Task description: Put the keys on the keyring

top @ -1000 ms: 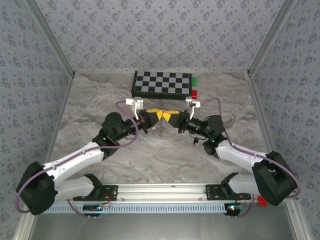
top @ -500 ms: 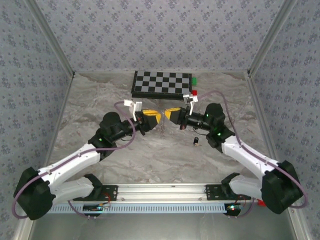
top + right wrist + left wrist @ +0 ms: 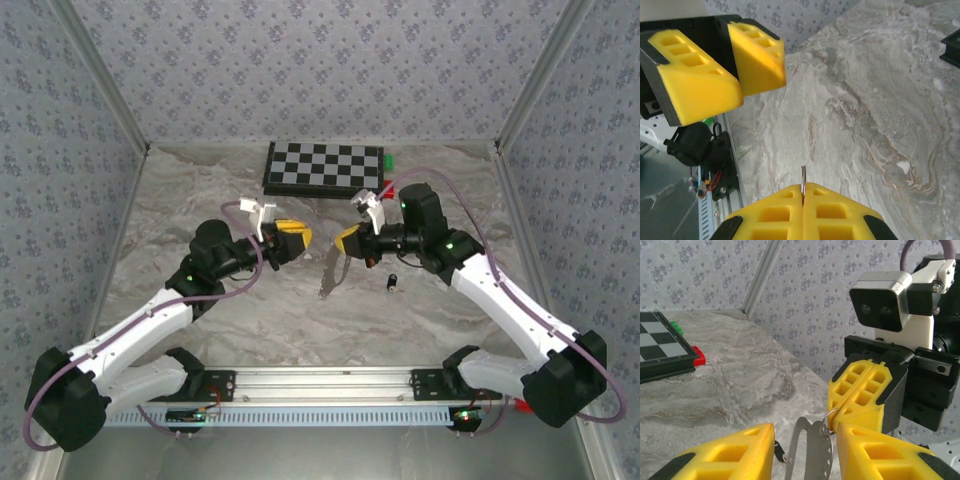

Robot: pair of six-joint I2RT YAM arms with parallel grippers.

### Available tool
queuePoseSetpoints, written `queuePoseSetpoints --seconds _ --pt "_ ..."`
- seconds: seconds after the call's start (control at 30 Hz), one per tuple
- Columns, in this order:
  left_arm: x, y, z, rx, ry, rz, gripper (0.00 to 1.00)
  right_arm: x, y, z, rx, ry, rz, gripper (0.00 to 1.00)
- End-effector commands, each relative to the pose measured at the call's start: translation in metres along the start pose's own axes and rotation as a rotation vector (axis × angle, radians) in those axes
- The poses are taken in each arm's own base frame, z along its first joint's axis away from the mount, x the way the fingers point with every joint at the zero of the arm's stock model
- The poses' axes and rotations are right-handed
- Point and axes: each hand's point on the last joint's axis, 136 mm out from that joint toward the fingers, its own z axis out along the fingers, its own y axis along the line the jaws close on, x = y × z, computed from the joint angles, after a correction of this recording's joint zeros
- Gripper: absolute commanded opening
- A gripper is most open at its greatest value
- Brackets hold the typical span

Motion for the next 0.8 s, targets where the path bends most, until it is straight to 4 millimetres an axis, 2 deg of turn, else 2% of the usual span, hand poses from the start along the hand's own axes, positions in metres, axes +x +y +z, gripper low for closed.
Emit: queuePoseSetpoints --seconds 0.0,0.47,0.77 --pt "-0.009 -0.020 -0.003 0.081 0.012 0.037 0.37 -0.005 0.014 -0.004 -0.070 0.013 -0.039 0.00" --pt "0.011 -0.035 0.017 0.204 0.104 0.016 0.37 -0.019 0.028 0.003 -0.214 -0.063 0.009 0.00" --pt "0.007 -0.038 0.019 0.194 0.085 0.035 0.35 -0.014 0.031 0.004 -0.231 -0.051 0.019 0.00"
